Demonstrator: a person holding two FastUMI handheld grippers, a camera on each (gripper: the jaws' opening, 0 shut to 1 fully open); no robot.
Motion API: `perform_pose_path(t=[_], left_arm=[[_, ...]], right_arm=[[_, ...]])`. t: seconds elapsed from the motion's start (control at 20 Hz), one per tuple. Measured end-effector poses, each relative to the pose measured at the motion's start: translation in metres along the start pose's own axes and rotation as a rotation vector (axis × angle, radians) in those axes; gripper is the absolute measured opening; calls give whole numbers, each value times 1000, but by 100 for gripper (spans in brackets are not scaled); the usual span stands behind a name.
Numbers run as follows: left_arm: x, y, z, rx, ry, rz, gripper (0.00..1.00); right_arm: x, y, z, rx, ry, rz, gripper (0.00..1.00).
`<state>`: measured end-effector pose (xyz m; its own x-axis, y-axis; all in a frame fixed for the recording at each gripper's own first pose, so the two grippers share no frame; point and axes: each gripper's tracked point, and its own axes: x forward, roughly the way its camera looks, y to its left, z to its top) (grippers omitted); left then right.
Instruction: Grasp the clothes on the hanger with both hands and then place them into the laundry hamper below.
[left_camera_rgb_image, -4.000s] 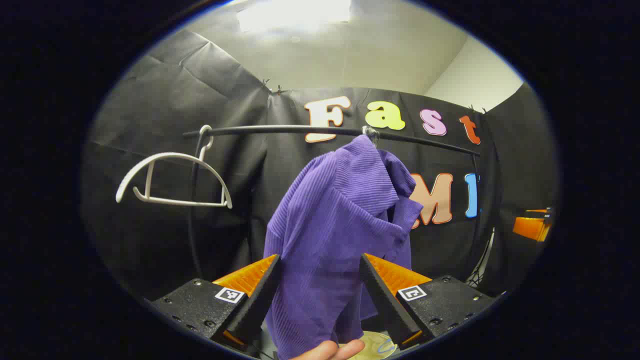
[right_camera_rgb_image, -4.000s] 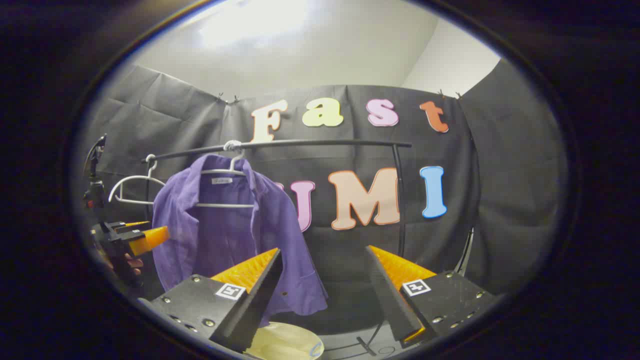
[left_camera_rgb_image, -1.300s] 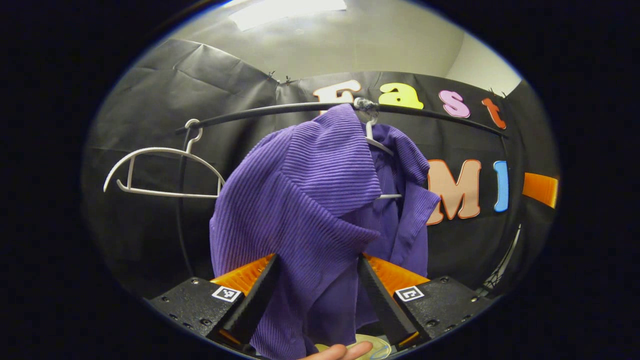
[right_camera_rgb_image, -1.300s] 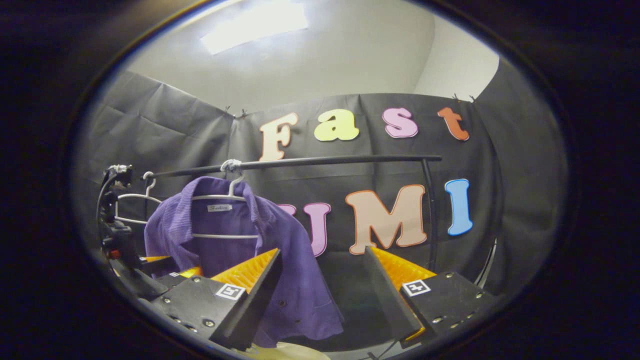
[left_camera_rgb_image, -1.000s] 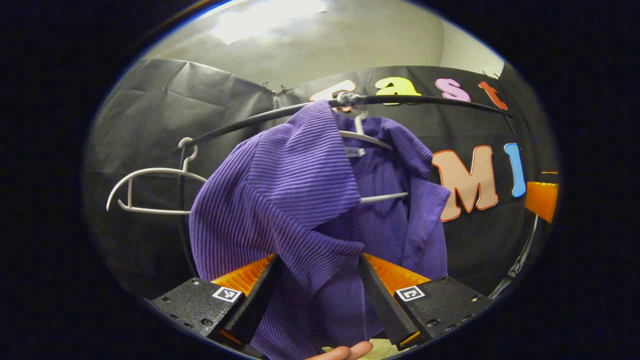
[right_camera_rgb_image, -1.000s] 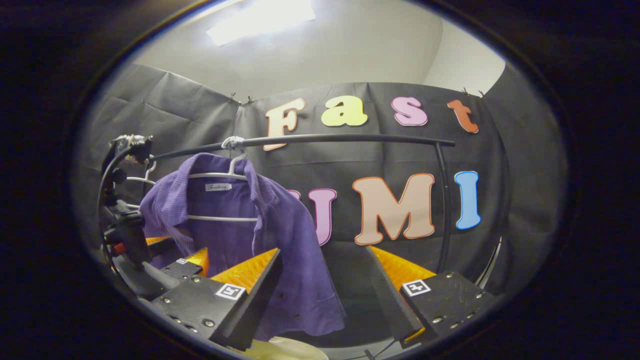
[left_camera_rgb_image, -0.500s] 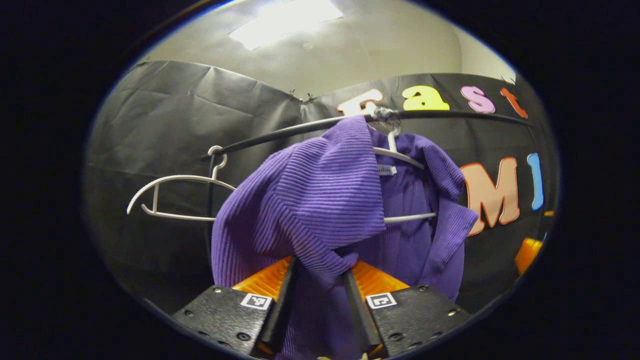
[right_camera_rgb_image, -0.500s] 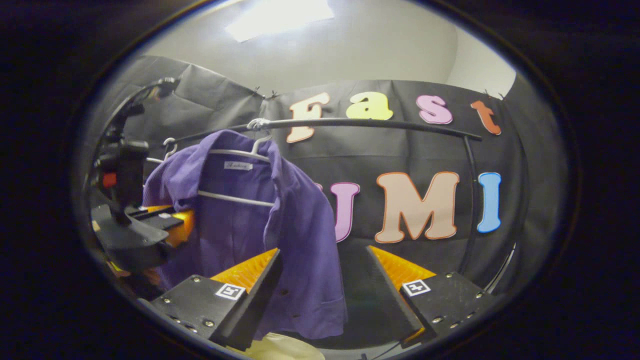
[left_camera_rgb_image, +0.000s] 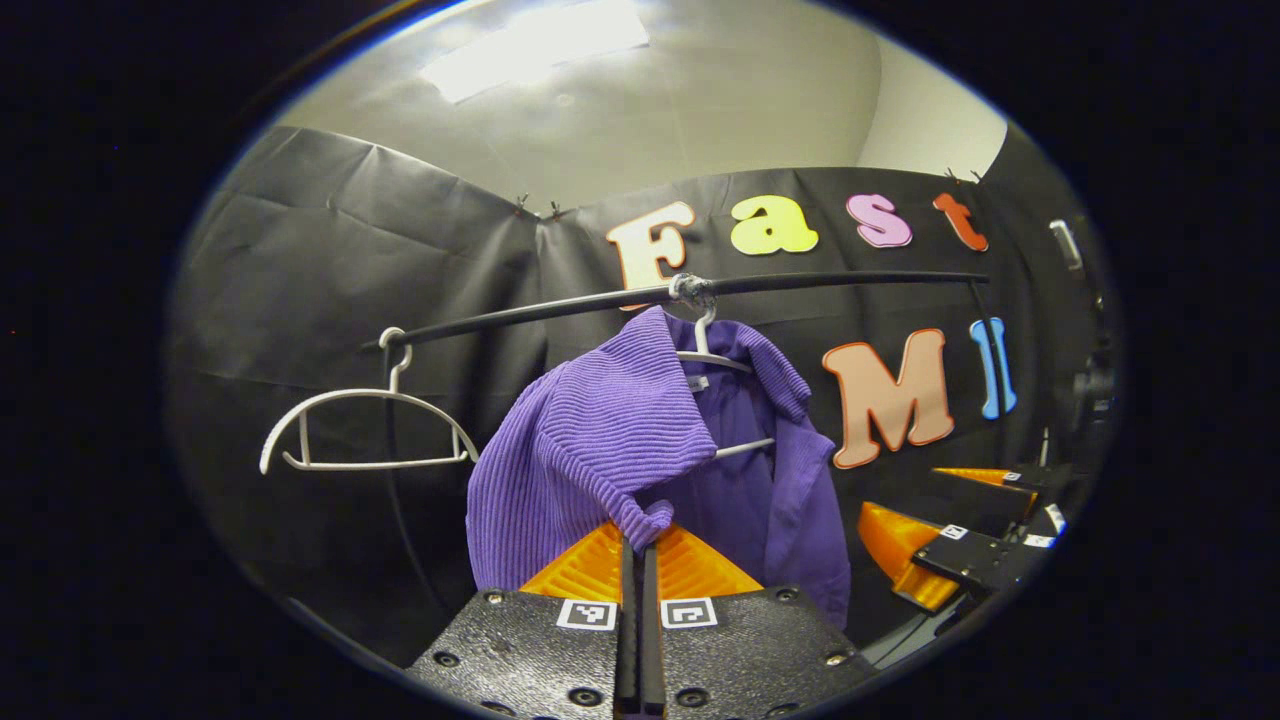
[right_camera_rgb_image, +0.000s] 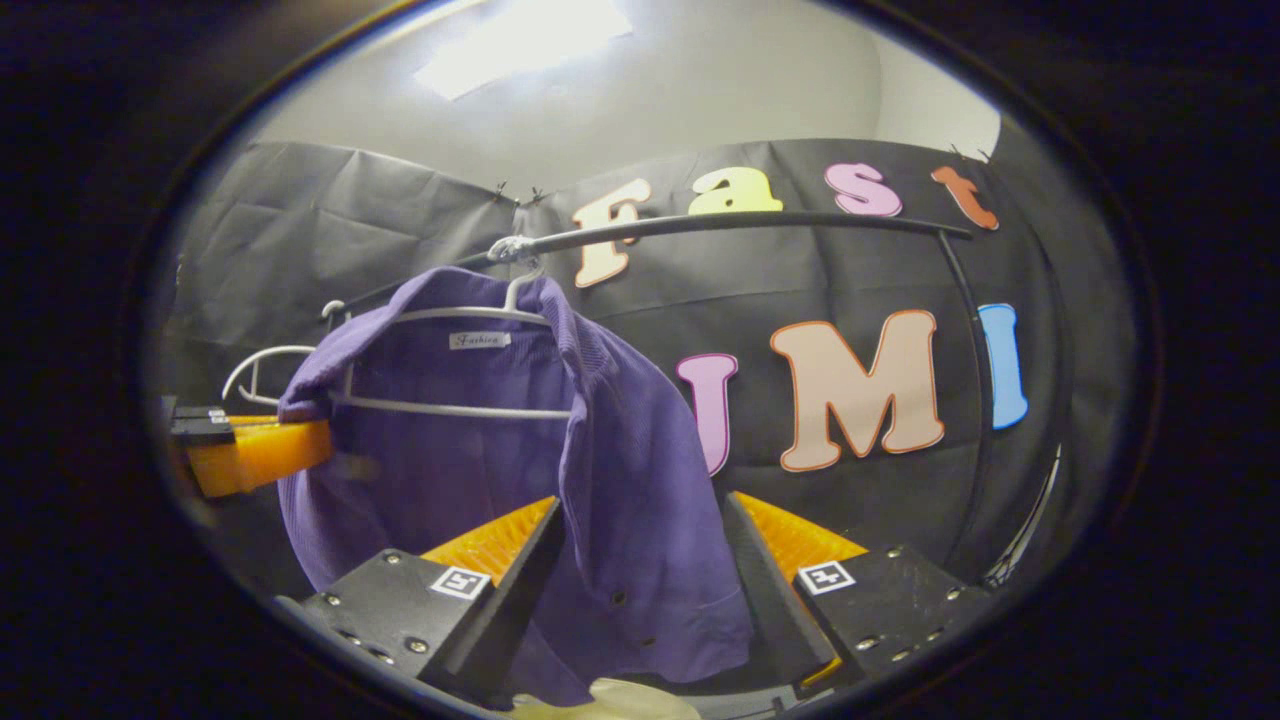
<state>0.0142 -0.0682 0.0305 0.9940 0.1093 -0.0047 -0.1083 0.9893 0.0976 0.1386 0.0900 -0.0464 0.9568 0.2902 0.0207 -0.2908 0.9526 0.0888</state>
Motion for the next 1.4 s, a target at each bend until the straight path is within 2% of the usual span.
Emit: perform_pose_path(t=[0.15, 0.25, 0.35, 0.45, 0.6, 0.7, 0.8, 0.95, 1.1, 1.15, 1.25, 1.4], left_arm=[[-3, 5, 3, -58, 37, -109, 0], [-6, 8, 2, -103, 71, -175, 0], [-7, 16, 7, -110, 76, -207, 0], [-9, 22, 10, -97, 76, -236, 0], [-11, 29, 11, -85, 69, -283, 0], [-10, 36, 11, -85, 60, -292, 0], [-7, 40, 8, -94, 63, -298, 0], [-11, 38, 7, -121, 87, -354, 0], [-22, 35, 16, -137, 96, -454, 0], [-25, 41, 20, -136, 99, -474, 0], [-23, 58, 25, -145, 116, -495, 0], [-17, 85, 27, -127, 142, -483, 0]], right_arm=[[24, 18, 6, 37, -11, 53, 95], [40, 10, 1, 14, 26, 6, 94], [60, 4, -4, 23, 56, -39, 99], [74, 20, -7, 48, 72, 0, 94], [62, 44, -4, -6, 36, 44, 96], [62, 65, -3, -7, 21, 78, 94], [81, 64, -2, -20, 25, 48, 94], [116, 47, -2, -65, 35, -27, 96], [148, 46, -8, -23, 69, -31, 5], [155, 40, -8, -24, 66, -49, 4], [148, 23, 4, -108, 45, -126, 1], [143, 6, 19, -161, 11, -208, 1]])
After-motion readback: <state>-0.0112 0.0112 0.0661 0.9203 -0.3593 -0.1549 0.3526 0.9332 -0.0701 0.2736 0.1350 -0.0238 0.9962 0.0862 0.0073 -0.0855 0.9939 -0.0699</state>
